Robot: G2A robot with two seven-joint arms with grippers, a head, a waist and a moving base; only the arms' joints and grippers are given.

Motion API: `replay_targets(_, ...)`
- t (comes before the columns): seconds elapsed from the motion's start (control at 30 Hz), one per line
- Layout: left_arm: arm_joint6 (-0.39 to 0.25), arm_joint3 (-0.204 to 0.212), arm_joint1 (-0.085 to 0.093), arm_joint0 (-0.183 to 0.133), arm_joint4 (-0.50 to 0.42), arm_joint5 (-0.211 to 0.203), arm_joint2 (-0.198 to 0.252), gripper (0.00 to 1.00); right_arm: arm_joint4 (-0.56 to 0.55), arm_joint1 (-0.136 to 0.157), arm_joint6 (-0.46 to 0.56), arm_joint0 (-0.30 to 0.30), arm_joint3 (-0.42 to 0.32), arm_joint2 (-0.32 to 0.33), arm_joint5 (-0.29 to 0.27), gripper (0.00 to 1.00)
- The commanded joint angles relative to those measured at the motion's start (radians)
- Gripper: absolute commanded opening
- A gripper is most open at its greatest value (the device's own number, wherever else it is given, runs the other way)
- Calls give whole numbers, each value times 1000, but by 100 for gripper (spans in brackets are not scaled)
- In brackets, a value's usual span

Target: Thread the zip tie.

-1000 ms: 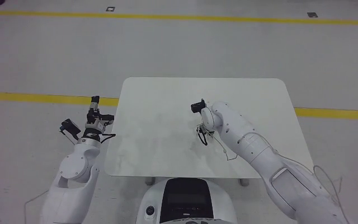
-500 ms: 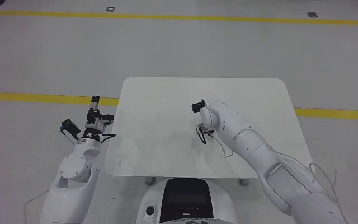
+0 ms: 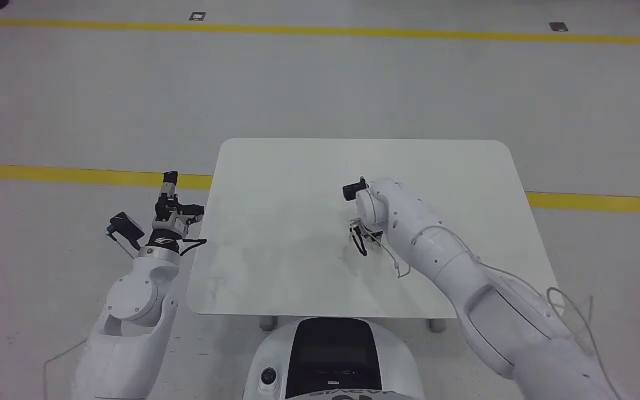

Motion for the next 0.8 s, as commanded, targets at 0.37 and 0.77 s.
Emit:
replay_targets(0.37,0,0,0,0,0,0,0,100,-9,-32,-10,19,65,-10,9,9)
replay_targets(0.77,0,0,0,0,0,0,0,100,-8,-58,-21,33,119,-9,10,0)
